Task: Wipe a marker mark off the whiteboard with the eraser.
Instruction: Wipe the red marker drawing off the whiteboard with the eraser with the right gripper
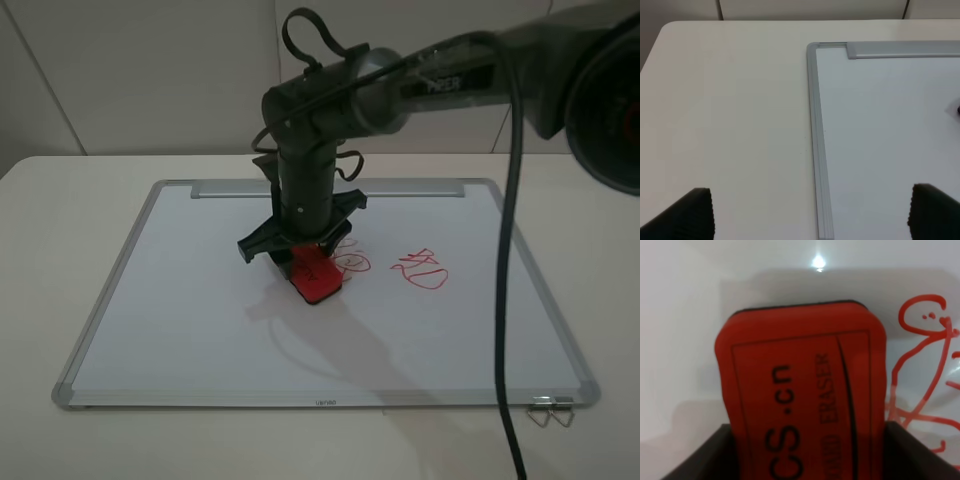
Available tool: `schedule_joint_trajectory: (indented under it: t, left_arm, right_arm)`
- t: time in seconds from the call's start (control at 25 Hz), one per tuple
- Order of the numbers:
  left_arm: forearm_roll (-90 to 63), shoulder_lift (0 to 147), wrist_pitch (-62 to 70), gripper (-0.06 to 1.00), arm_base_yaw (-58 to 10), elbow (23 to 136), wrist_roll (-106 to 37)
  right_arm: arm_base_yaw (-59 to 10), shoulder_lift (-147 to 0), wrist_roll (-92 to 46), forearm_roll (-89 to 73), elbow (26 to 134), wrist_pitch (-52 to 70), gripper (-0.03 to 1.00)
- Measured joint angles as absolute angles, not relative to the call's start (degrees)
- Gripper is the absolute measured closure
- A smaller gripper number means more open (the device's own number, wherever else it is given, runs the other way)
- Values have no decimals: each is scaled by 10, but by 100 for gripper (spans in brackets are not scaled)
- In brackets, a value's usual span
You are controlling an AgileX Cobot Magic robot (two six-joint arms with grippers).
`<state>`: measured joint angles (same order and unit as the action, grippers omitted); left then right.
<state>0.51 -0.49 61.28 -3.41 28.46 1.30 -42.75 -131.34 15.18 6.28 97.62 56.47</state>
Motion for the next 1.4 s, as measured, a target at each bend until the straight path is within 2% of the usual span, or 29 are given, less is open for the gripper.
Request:
schedule_joint_trajectory:
  t: [0.6,1.4]
  left_arm:
    - [5,-5,613,17,-34,285,13]
    - [5,-5,613,17,-34,285,13]
  right_arm:
    - [-412,-1342,148,61,992,573,47]
    - [-277,-1364,148,95,1003,508,47]
